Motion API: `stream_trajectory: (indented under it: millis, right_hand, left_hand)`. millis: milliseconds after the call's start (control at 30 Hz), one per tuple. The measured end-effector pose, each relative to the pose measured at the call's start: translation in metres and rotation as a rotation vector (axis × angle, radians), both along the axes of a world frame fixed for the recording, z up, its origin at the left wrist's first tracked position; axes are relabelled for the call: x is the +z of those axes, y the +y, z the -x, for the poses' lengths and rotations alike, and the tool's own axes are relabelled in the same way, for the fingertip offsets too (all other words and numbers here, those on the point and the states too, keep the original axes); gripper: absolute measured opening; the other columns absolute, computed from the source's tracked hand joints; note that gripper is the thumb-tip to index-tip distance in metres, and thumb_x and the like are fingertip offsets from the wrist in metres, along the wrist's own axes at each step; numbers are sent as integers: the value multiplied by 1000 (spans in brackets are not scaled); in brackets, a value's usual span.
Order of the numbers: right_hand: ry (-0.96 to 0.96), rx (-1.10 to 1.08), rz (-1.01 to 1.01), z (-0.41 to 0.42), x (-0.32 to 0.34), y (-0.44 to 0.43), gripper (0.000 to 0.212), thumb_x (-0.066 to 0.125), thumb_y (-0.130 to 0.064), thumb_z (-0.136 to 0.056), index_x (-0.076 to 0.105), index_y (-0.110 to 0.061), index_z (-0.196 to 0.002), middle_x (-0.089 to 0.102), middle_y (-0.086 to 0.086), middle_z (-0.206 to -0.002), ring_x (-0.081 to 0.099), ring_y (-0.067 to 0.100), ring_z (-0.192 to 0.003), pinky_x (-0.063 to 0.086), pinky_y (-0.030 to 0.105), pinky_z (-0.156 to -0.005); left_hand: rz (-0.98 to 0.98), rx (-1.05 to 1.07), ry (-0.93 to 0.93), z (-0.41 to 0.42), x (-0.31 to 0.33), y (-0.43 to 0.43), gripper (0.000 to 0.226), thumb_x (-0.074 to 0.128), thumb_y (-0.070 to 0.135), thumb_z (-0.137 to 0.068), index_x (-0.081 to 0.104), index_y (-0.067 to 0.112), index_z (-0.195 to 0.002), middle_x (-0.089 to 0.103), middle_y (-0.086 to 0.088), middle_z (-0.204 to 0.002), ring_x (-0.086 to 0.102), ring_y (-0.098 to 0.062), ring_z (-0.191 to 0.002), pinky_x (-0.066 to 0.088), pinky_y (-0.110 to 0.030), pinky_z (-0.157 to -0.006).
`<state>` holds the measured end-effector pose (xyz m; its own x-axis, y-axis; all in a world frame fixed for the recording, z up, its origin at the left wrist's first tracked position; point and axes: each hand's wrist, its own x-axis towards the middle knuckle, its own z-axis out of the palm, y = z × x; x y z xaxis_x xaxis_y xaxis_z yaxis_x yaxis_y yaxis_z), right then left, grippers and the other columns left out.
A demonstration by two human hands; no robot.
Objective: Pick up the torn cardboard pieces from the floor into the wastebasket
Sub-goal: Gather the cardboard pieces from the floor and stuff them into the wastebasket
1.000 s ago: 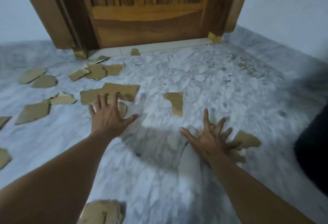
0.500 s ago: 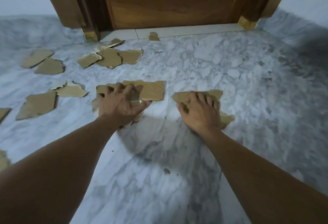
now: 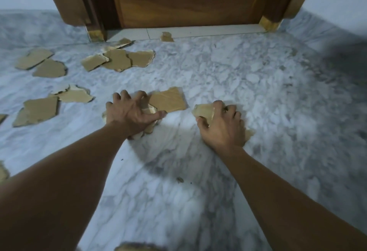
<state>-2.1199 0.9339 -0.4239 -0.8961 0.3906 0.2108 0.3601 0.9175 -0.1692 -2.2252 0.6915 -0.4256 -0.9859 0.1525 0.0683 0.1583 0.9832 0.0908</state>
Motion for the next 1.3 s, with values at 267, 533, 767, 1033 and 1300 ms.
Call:
stream_trajectory:
  millis: [267, 533, 767, 1033, 1300]
  right_hand:
    - [-8, 151, 217, -89, 16, 13, 24, 50, -24, -87, 36, -24, -106, 57, 6, -102, 64, 37, -90, 42, 39, -68]
    - [-3, 100, 143, -156, 127, 96, 20, 51, -26, -89, 32, -28, -92, 51, -1, -77, 43, 22, -58, 36, 32, -54]
    - [239, 13, 47, -200, 297, 176, 21, 53, -22, -89, 39, -22, -105, 55, 3, -82, 52, 29, -70, 37, 35, -58]
    - [352, -373, 133, -299, 370, 297, 37, 45, -29, -92, 48, -23, -129, 56, 2, -100, 54, 30, -88, 43, 38, -72]
    - [276, -553, 674, -349, 330, 381, 86, 58, -48, -89, 12, -21, -157, 23, 14, -157, 28, 39, -141, 33, 47, -105]
  left_hand:
    - [-131, -90, -56, -78, 1, 21, 93, 29, 111, -45, 33, 38, -101, 58, 3, -83, 52, -26, -70, 40, -36, -62]
    - [-277, -132, -3, -127, 73, 81, 94, 25, 112, -38, 33, 40, -97, 49, 10, -68, 52, -25, -66, 48, -36, -63]
    - [-403, -242, 144, -159, 219, 191, 96, 31, 111, -45, 38, 36, -105, 56, 4, -79, 54, -25, -64, 48, -35, -56]
    - [-486, -408, 196, -239, 325, 366, 106, 35, 106, -54, 47, 27, -124, 67, -10, -106, 67, -38, -97, 40, -37, -66]
    - [-709, -477, -268, -303, 314, 512, 87, 56, 77, -85, 44, 5, -133, 57, -19, -127, 58, -41, -111, 47, -44, -77]
